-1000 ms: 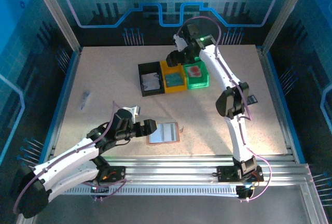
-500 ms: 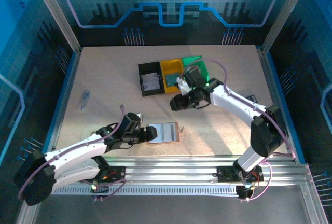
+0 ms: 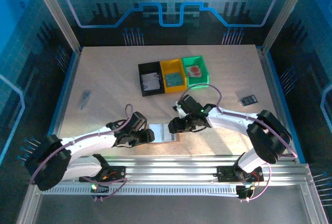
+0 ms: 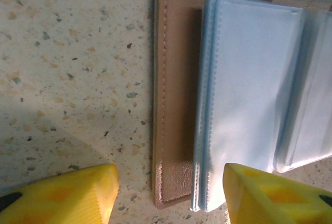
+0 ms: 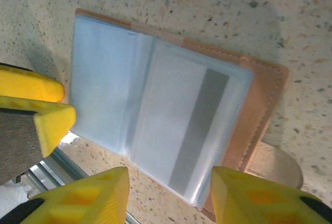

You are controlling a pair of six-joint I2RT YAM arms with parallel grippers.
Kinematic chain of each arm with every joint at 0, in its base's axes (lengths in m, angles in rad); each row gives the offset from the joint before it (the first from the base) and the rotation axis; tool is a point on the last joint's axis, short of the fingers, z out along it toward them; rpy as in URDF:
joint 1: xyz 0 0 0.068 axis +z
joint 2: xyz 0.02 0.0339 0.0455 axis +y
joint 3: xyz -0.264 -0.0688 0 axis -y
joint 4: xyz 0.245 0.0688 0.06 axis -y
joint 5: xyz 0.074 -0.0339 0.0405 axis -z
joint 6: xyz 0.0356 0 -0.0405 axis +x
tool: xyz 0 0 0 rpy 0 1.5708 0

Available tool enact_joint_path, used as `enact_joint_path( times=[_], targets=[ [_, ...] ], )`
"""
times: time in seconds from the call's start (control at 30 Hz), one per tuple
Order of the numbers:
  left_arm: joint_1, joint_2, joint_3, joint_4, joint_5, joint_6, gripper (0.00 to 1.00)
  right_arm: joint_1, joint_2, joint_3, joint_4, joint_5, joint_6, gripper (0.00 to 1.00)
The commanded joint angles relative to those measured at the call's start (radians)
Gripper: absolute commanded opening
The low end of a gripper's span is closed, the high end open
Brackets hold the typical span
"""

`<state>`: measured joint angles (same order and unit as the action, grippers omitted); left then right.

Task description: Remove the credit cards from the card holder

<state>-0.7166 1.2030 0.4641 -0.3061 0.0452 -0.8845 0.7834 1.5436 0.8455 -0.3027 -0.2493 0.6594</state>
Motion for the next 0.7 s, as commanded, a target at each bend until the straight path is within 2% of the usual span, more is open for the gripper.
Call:
enact_joint_path(
  times=[0.0,0.2,0.67],
  targets=[
    [-0.004,0.061,0.008,0.012,0.004,0.021,0.52,0.039,0.025,0.028,0.022,0.058,0.032,0.41],
    [-0.004,0.094,0.009,0.010,0.006,0.031,0.48,0.051,0.035,0.029,-0.029,0.151,0.045,0.41],
    [-0.029,0.189,0.010,0.066,0.024,0.027,0.41,0.081,0.105,0.061,-0.029,0.159,0.059,0.38]
  ],
)
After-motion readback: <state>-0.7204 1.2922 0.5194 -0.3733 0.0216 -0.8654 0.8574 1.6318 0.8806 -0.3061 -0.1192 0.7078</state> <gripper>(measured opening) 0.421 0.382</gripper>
